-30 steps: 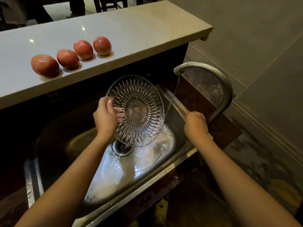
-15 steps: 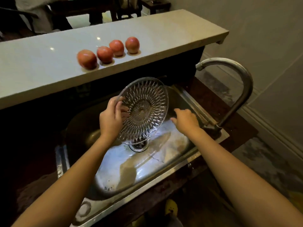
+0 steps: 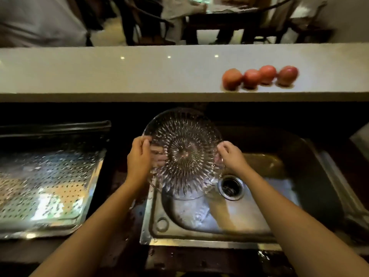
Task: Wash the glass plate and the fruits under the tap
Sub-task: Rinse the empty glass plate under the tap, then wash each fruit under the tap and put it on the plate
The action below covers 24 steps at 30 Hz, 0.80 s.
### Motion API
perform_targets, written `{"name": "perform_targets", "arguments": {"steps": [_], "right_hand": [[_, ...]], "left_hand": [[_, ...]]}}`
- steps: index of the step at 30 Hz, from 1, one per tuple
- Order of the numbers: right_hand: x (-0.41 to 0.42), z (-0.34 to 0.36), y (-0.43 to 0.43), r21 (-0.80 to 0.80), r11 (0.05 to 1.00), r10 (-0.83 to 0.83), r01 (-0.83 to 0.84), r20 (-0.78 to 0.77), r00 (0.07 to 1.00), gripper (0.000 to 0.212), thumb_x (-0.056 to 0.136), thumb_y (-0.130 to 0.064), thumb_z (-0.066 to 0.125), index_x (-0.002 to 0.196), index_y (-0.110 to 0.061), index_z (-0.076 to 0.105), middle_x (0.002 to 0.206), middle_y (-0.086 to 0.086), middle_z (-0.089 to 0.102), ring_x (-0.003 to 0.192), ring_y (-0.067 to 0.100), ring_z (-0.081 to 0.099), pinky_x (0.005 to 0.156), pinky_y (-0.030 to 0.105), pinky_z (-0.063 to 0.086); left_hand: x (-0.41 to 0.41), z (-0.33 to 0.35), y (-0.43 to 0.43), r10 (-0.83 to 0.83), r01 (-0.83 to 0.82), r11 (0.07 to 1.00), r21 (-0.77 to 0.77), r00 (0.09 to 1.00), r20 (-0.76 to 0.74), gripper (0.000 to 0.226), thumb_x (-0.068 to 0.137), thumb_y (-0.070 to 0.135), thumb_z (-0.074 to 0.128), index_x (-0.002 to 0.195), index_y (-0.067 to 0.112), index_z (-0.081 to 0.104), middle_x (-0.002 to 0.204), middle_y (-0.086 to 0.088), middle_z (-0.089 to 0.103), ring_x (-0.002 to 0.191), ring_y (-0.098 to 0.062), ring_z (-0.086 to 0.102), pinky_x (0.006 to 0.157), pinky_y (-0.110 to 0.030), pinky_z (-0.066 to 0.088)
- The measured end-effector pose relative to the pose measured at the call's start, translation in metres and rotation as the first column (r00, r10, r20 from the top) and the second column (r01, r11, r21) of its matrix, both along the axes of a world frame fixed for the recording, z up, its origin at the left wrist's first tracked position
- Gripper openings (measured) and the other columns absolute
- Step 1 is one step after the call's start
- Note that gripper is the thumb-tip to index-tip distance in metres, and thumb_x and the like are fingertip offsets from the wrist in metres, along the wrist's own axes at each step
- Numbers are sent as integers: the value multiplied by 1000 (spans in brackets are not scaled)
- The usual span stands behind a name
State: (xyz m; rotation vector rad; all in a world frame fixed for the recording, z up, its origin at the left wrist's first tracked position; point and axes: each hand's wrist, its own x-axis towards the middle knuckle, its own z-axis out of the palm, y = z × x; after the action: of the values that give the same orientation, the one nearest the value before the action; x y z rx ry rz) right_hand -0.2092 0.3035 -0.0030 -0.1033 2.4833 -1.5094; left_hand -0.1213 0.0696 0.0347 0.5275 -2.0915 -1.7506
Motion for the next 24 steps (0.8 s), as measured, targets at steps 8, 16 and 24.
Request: {"name": "perform_targets", "arguments": {"steps": [8,16,24], "right_hand": [[5,-26,-97,-13,997,79,-79,-36,996,25,97,-15,37,95,-7,61,87,1,55,83,16,50,69,27,36],[1,-47,-122,0,995,100,-100,31,994,31,98,-17,35,100,2,59,90,11,55,83,20,49,63,26,37],[-4,-54,-125,-28,995,95,-93,79,992,32,98,-20,35,101,5,56,88,13,53,81,22,48,70,31,37]], "left_hand": [[49,-33,-71,218,-8,948,-319,746,629,34,95,21,44,116,-5,50,104,-21,60,74,-31,61,56,-21,49],[65,-52,-73,292,-72,934,-351,719,630,44,86,14,59,126,2,44,126,-25,42,110,-40,49,97,-41,40],[58,-64,-71,339,30,872,-489,685,646,59,89,14,57,139,1,28,134,-25,35,123,-38,34,100,-41,35]]}}
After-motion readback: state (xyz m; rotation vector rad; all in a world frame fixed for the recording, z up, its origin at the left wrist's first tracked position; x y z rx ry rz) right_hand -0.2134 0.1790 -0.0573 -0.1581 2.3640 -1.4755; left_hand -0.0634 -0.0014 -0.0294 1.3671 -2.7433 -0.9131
